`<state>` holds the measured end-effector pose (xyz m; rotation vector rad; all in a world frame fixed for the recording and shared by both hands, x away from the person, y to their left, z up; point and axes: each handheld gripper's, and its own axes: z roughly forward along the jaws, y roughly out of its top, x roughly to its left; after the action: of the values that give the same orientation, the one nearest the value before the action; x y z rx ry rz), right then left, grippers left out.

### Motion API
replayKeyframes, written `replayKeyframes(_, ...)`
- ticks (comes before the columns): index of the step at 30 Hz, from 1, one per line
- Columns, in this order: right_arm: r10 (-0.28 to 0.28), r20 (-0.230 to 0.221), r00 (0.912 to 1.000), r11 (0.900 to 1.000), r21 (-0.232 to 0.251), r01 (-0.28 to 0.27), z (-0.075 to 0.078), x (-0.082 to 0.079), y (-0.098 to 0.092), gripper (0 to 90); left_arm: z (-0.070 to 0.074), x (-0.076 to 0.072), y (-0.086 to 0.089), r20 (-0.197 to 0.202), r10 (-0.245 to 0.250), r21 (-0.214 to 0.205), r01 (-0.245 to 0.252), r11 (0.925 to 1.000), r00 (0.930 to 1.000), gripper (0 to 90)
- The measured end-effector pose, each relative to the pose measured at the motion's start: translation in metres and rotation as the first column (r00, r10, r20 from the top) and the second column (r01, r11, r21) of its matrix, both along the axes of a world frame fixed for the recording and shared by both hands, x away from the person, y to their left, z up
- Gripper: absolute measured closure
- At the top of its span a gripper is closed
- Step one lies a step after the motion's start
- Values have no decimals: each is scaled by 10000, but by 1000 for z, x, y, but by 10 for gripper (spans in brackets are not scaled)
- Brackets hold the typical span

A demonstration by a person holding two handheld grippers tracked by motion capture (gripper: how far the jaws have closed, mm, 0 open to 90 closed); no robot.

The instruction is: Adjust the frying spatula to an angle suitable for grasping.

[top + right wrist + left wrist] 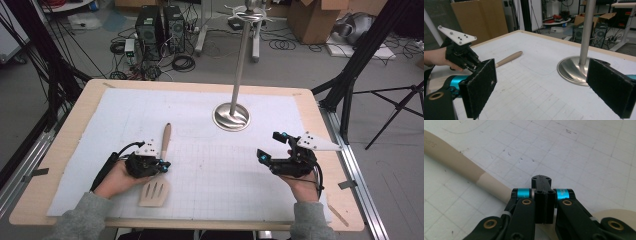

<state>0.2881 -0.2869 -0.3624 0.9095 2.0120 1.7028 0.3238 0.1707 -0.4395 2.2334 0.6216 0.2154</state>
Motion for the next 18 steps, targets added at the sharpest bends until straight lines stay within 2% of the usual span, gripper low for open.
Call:
replayKeyframes(9, 4, -10, 10000, 10000, -48, -4, -1, 0, 1, 83, 0, -8, 34, -341, -581, -160, 576, 9982, 9977, 900)
replayKeyframes(12, -7, -51, 10000, 9999, -114, 6, -1, 0, 2, 83, -1, -6, 38, -661, -474, -523, 439, 9977, 9967, 900)
replayKeyframes(14, 17, -51, 10000, 9999, -150, -18, -1, 0, 3, 83, 0, -4, 39, -578, -347, -650, 309, 9974, 9977, 899)
replayKeyframes(16, 18, -46, 10000, 9998, -172, -19, -1, 1, 3, 83, 4, 1, 43, -194, 351, -876, -367, 9955, 9992, 899)
replayKeyframes(17, 16, -32, 10000, 9998, -191, -16, -1, 1, 3, 83, 5, 4, 46, -11, 841, -945, -839, 9920, 9965, 898)
replayKeyframes(18, 21, -38, 10000, 9998, -187, -22, -1, 1, 3, 83, 7, 8, 49, 66, 1367, -976, -1354, 9860, 9906, 898)
